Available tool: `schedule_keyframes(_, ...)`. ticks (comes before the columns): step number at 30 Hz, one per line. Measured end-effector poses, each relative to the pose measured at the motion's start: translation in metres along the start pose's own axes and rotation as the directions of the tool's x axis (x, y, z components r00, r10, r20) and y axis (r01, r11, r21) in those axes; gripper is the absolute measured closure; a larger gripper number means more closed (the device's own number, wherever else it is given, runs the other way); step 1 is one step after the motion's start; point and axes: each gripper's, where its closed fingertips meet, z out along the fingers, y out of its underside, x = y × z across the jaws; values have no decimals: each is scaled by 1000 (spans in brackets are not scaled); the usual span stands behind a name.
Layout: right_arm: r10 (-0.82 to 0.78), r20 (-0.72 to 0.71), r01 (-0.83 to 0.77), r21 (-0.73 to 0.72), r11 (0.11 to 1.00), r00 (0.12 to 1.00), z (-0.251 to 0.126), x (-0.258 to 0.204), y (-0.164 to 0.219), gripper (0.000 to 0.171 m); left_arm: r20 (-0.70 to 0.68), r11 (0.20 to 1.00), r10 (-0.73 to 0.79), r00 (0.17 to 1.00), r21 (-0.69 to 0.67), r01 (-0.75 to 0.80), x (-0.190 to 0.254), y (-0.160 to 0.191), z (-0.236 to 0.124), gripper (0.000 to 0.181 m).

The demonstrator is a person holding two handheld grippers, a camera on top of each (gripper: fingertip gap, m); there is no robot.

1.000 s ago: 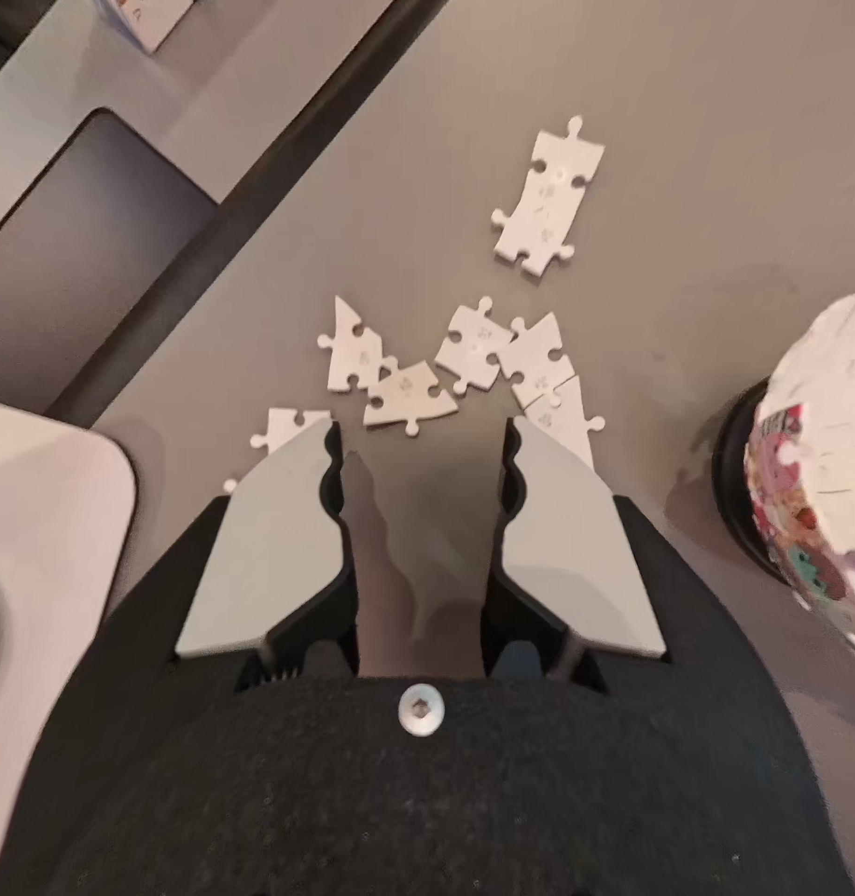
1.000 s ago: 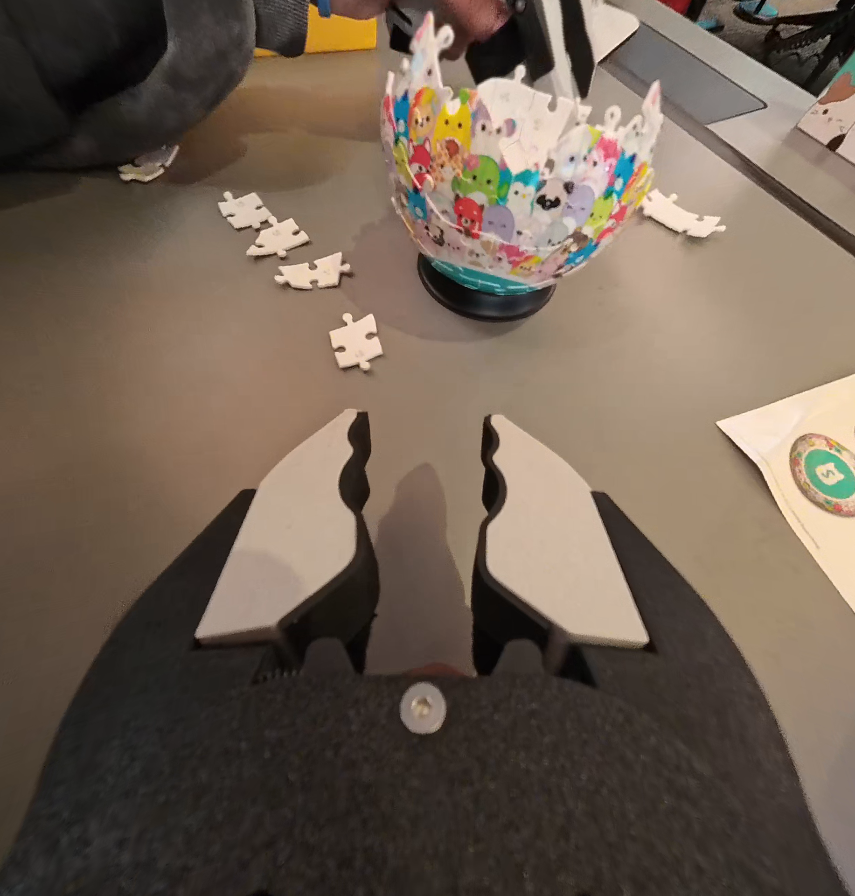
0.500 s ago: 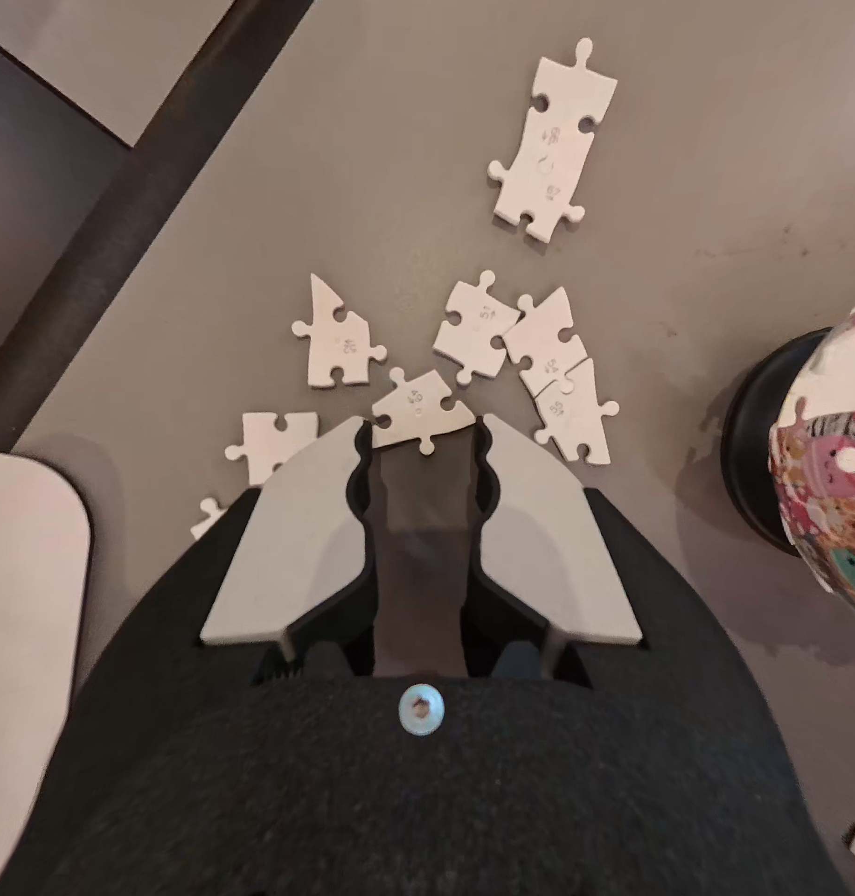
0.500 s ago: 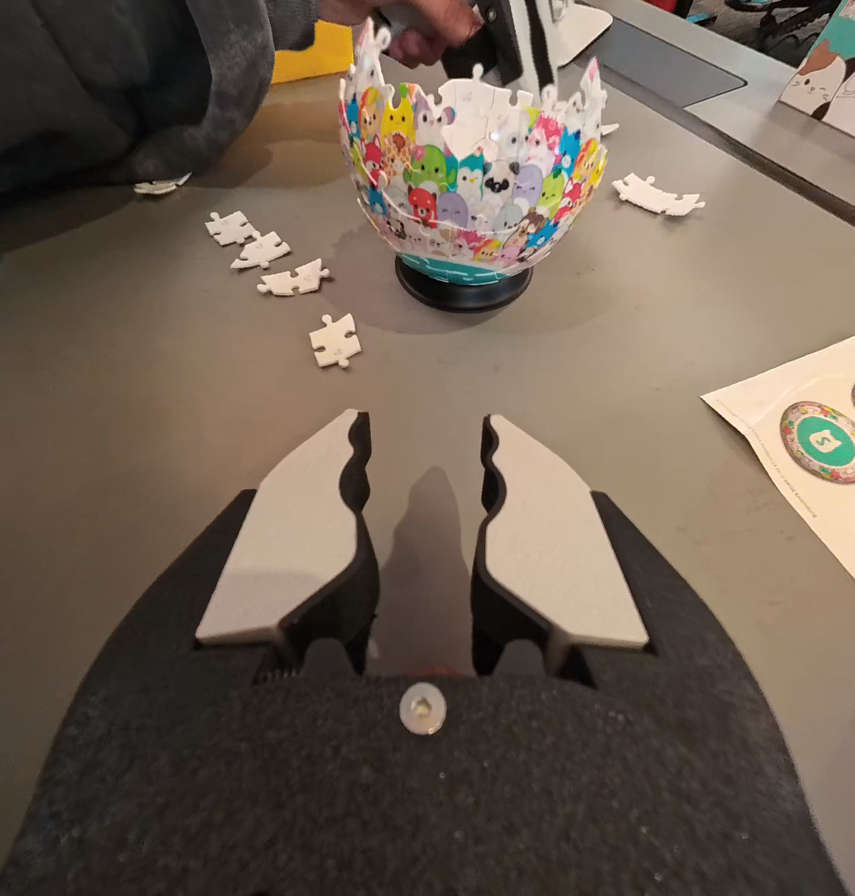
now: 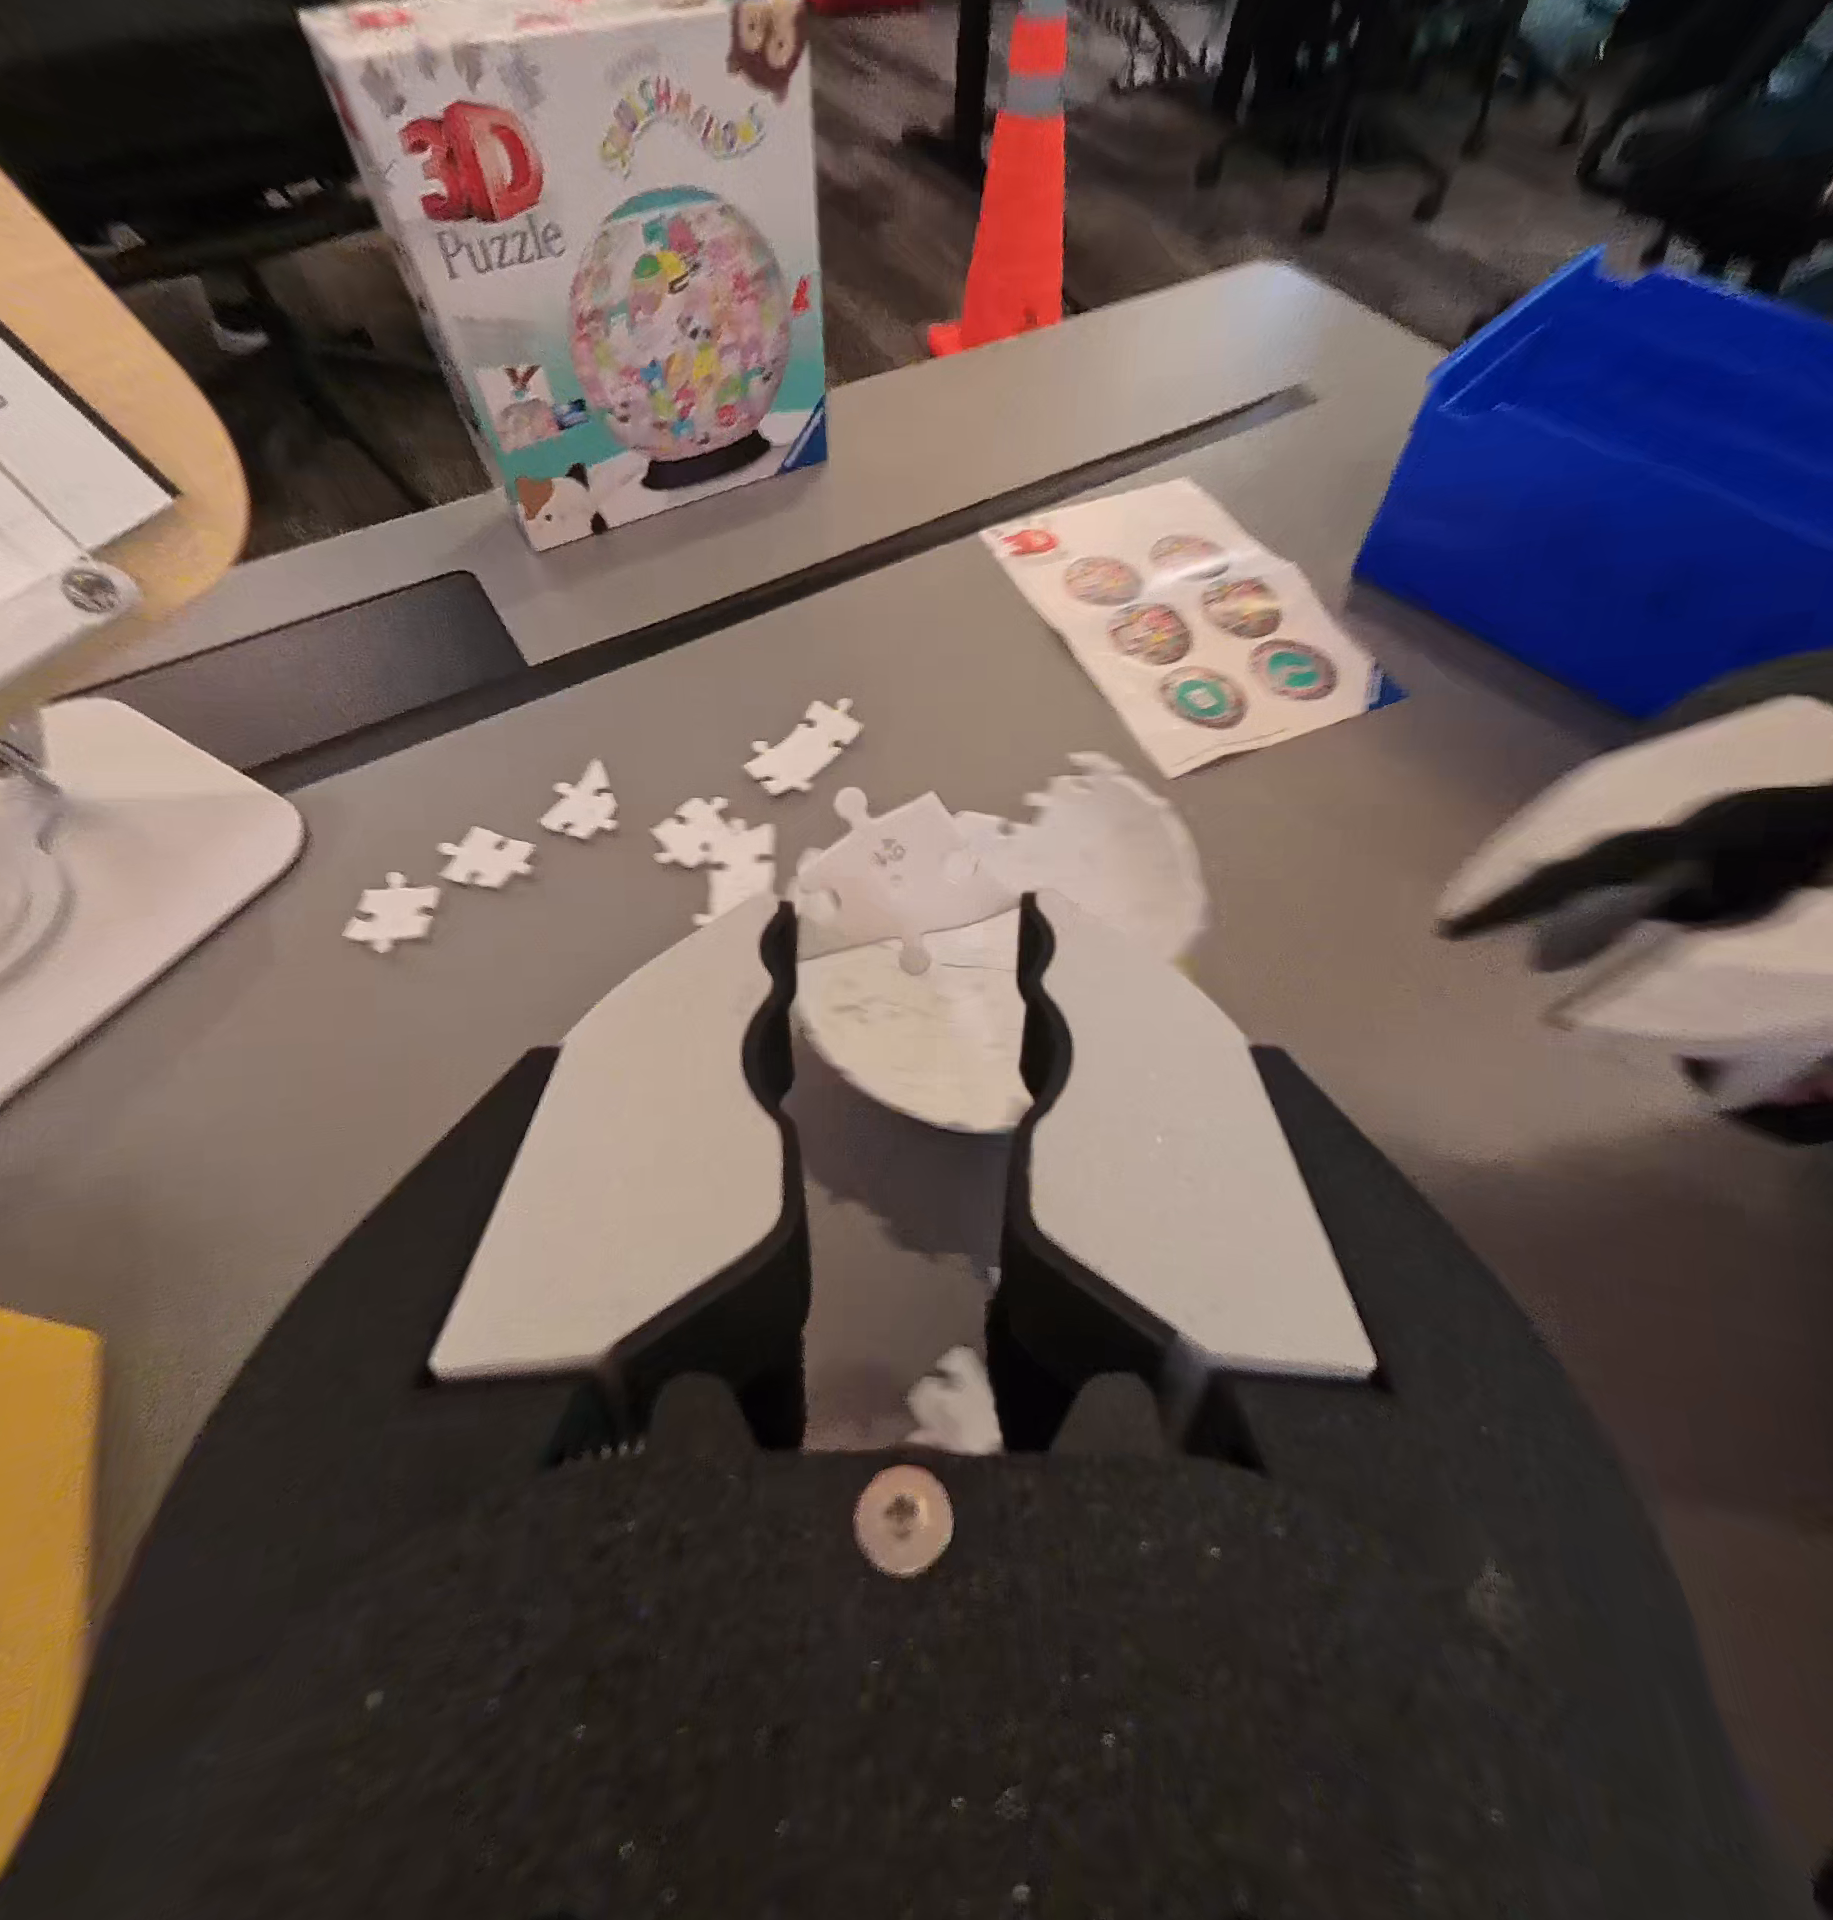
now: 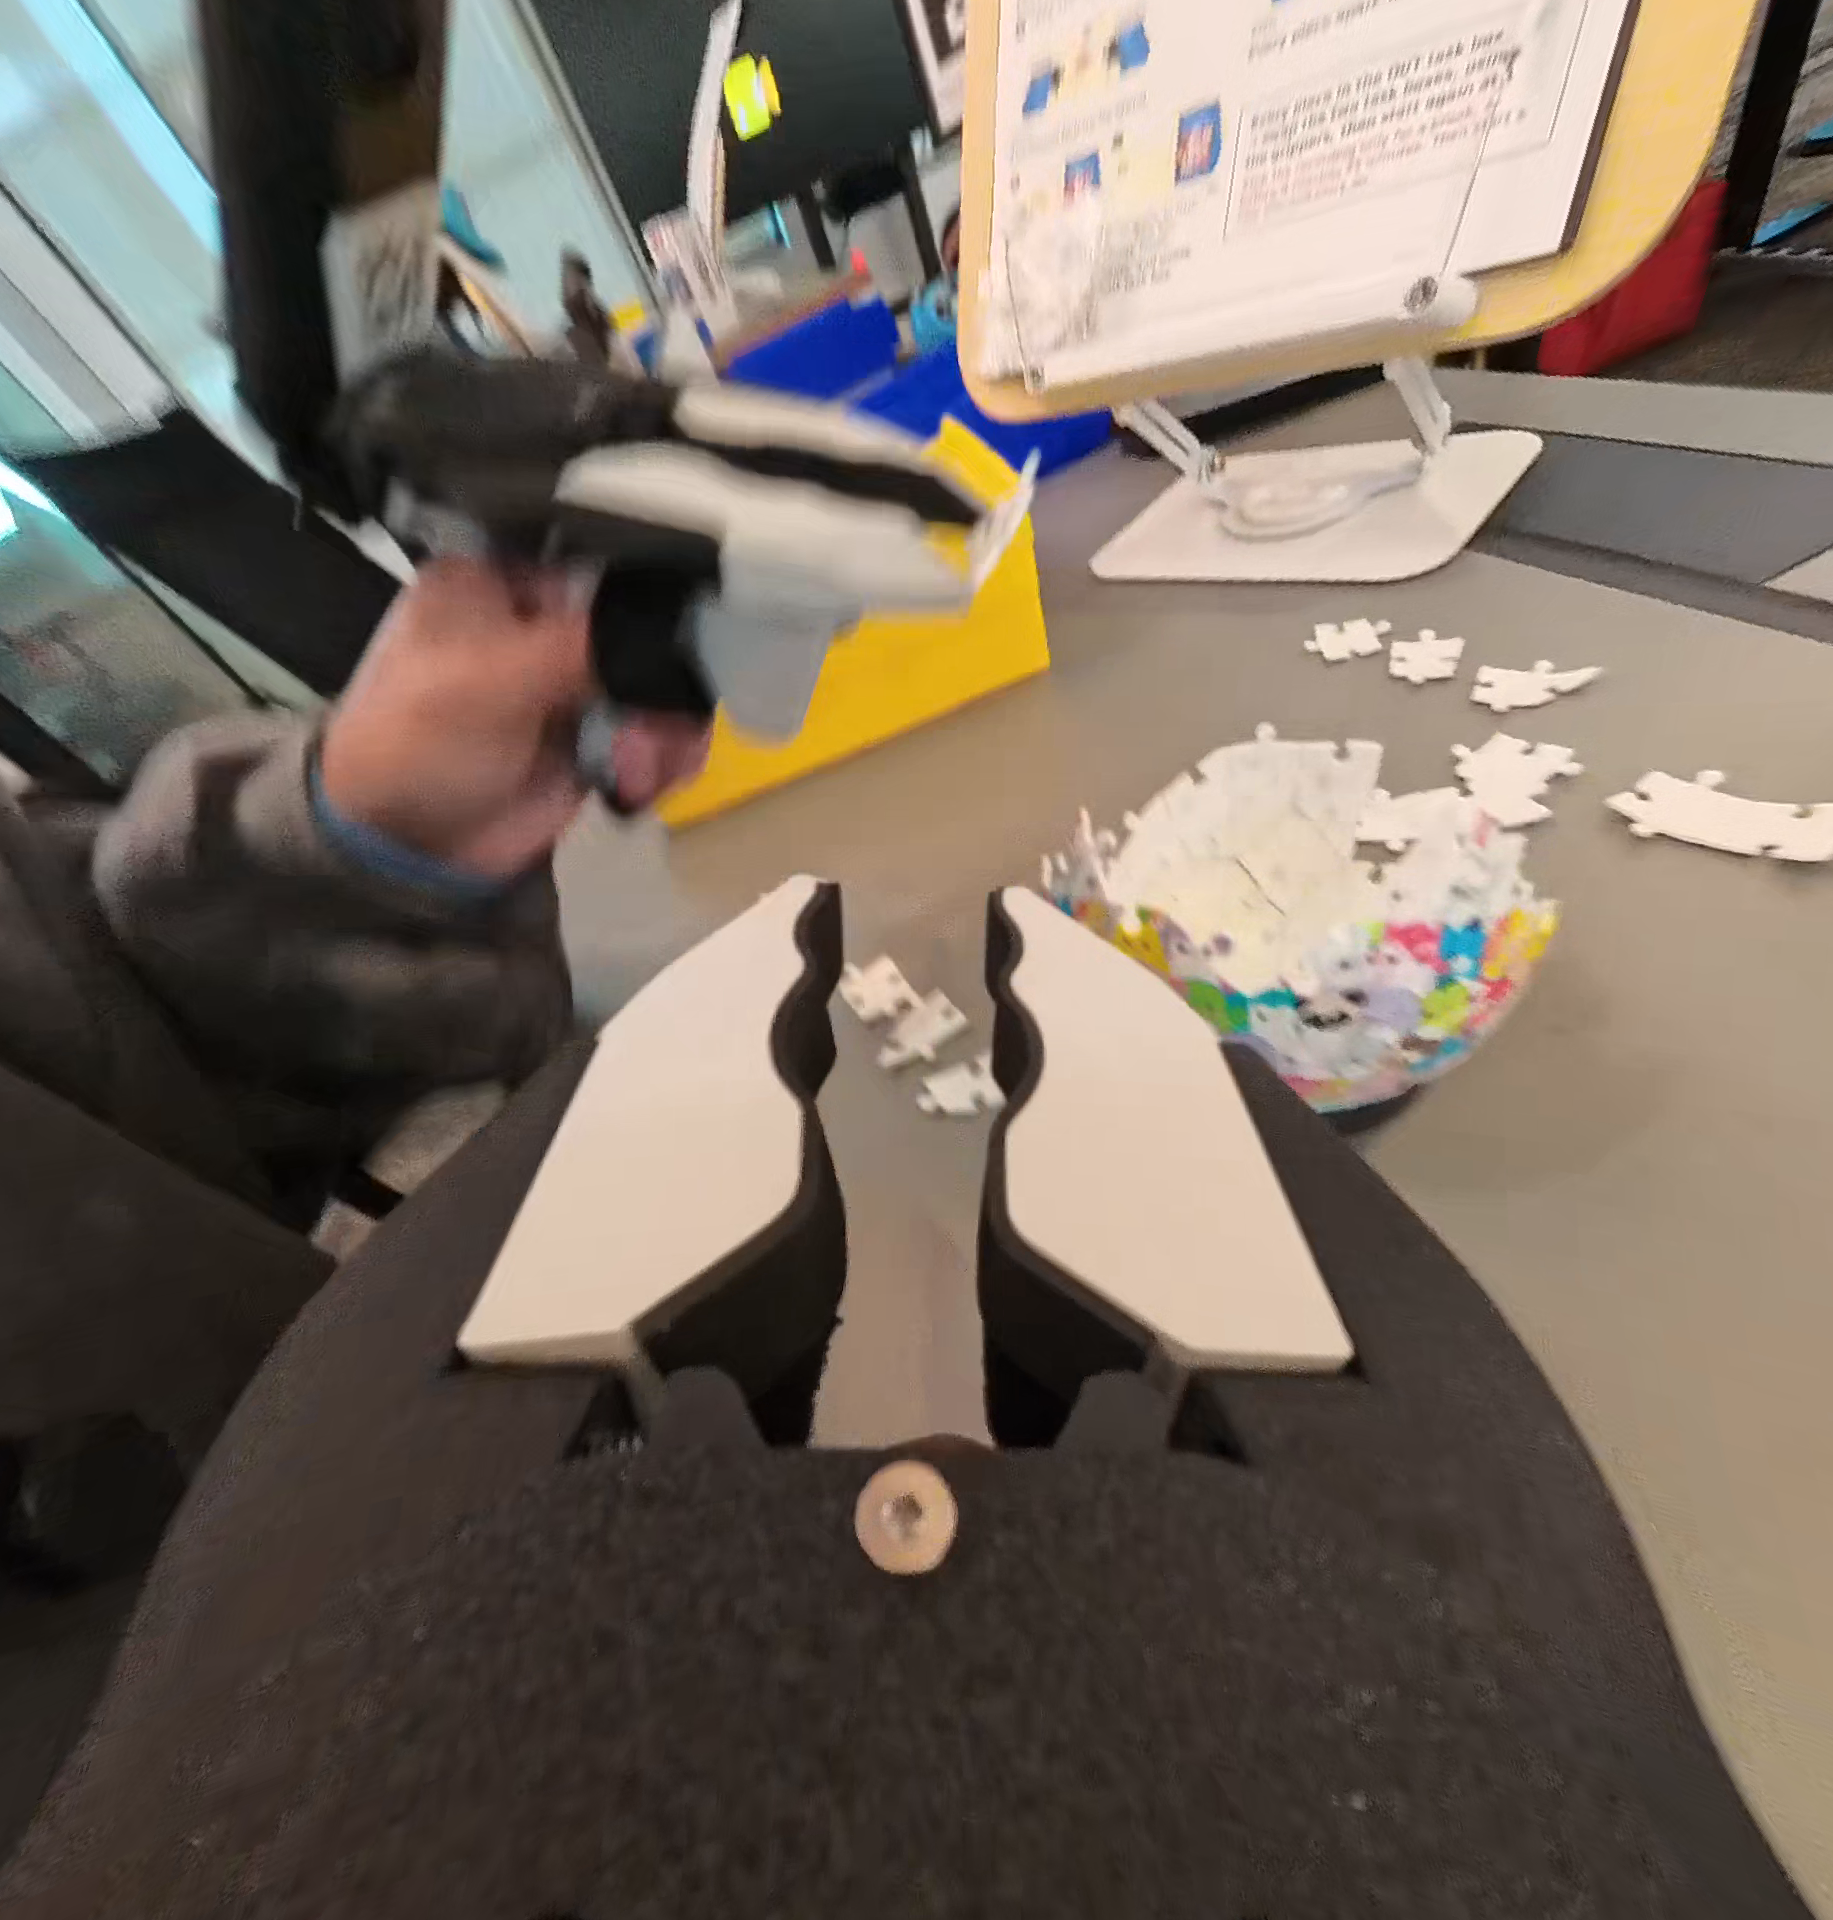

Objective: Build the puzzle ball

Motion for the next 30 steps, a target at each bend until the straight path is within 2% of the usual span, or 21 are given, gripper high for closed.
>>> schedule_keyframes(3, 129, 82, -134, 65, 989, 988, 6, -12, -10, 145, 9, 1000, 1, 1000, 25, -1, 55, 17, -12, 141)
schedule_keyframes(7, 241, 190, -246, 4, 969, 952, 7, -32, 4, 143, -17, 996, 92, 996, 12, -92, 103, 41, -15, 141)
schedule_keyframes(8, 264, 193, -265, -21, 964, 945, 6, -34, 10, 145, -28, 994, 105, 994, 16, -105, 112, 44, -16, 141)
schedule_keyframes(10, 291, 176, -282, -78, 956, 940, 3, -36, 23, 163, -20, 989, 141, 990, 40, -140, 122, 43, -19, 141)
schedule_keyframes(13, 307, 139, -295, -105, 950, 941, -7, -31, 32, 168, 8, 976, 215, 977, 18, -215, 128, 49, -18, 149)
schedule_keyframes(15, 273, 89, -259, -150, 954, 958, -18, -17, 36, 169, 16, 972, 234, 972, -22, -234, 126, 59, -20, 149)
schedule_keyframes(17, 211, 37, -189, -320, 929, 977, -30, 5, 54, 169, 2, 977, 206, 979, -61, -205, 121, 74, -27, 141)
schedule_keyframes(20, 162, 13, -114, -655, 747, 987, -40, 34, 101, 168, 9, 986, 142, 990, -95, -141, 102, 99, -39, 140)
schedule_keyframes(22, 174, 41, -82, -765, 639, 984, -32, 40, 122, 168, 47, 991, 89, 995, -106, -83, 85, 114, -47, 140)
schedule_keyframes(24, 150, 75, -20, -836, 549, 986, -25, 43, 143, 168, 68, 994, 25, 997, -106, -17, 72, 123, -56, 140)
schedule_keyframes(26, 126, 95, 20, -866, 499, 987, -20, 43, 156, 166, 118, 995, -2, 993, -95, 13, 54, 127, -66, 140)
schedule_keyframes(30, 105, 106, 33, -841, 540, 989, -7, 44, 153, 167, 257, 992, 14, 966, -128, 20, 10, 140, -89, 143)
